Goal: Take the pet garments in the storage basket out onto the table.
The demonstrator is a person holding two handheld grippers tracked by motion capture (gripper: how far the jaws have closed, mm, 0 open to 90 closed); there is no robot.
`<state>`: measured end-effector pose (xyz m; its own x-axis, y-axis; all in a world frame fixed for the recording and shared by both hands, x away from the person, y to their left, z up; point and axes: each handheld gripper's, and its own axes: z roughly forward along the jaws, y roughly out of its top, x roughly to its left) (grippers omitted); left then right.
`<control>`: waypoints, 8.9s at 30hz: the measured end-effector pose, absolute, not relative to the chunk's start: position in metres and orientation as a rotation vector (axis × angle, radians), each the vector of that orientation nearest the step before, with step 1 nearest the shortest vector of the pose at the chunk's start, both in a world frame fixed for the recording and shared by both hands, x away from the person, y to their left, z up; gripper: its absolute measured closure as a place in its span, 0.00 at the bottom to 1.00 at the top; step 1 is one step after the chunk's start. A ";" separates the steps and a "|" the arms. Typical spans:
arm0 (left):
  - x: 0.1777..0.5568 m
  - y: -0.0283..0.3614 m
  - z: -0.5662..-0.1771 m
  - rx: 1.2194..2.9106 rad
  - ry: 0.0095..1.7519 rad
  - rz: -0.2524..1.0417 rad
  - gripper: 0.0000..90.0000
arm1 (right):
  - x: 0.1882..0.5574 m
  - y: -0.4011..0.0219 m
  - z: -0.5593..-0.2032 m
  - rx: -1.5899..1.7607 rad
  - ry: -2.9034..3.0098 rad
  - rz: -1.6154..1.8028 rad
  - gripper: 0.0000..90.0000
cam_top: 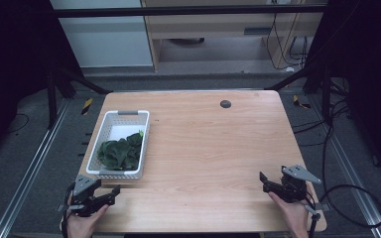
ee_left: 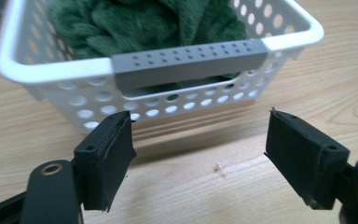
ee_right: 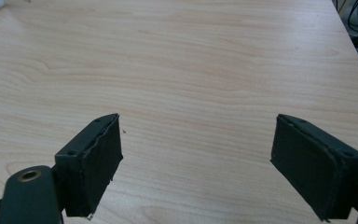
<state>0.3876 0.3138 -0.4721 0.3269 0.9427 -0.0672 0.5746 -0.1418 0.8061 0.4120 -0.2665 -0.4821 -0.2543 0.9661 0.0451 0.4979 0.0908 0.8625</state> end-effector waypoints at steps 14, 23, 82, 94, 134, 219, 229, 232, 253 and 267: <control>0.380 0.321 -0.449 1.766 1.338 0.656 0.40 | 0.400 -0.265 -0.479 1.384 1.846 1.077 0.16; 0.385 0.325 -0.432 1.749 1.346 0.668 0.37 | 0.399 -0.263 -0.479 1.386 1.861 1.078 0.16; 0.475 0.305 -0.378 1.942 1.270 0.605 0.21 | 0.402 -0.264 -0.480 1.391 1.894 1.049 0.12; 0.495 0.291 -0.382 2.014 1.281 0.571 0.16 | 0.403 -0.263 -0.481 1.395 1.904 1.050 0.11; 0.535 0.277 -0.402 2.146 1.404 0.506 0.07 | 0.408 -0.260 -0.485 1.388 1.962 1.023 0.07; 0.516 0.297 -0.358 2.124 1.371 0.505 0.92 | 0.411 -0.257 -0.489 1.403 2.015 1.005 0.06; 0.513 0.293 -0.339 2.105 1.333 0.532 0.92 | 0.411 -0.257 -0.489 1.401 2.014 1.007 0.06; 0.511 0.289 -0.330 2.107 1.312 0.543 0.92 | 0.411 -0.257 -0.489 1.399 2.015 1.005 0.06; 0.487 0.277 -0.283 2.137 1.188 0.581 0.92 | 0.410 -0.257 -0.488 1.396 2.012 1.015 0.06; 0.474 0.255 -0.262 2.159 1.091 0.582 0.92 | 0.410 -0.257 -0.488 1.384 2.006 1.010 0.06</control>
<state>0.4744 0.2555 -0.2622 0.5569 0.8248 0.0977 0.5404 -0.4491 0.7115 0.4103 -0.2574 -0.4880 -0.3600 0.9329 0.0098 0.5636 0.2091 0.7991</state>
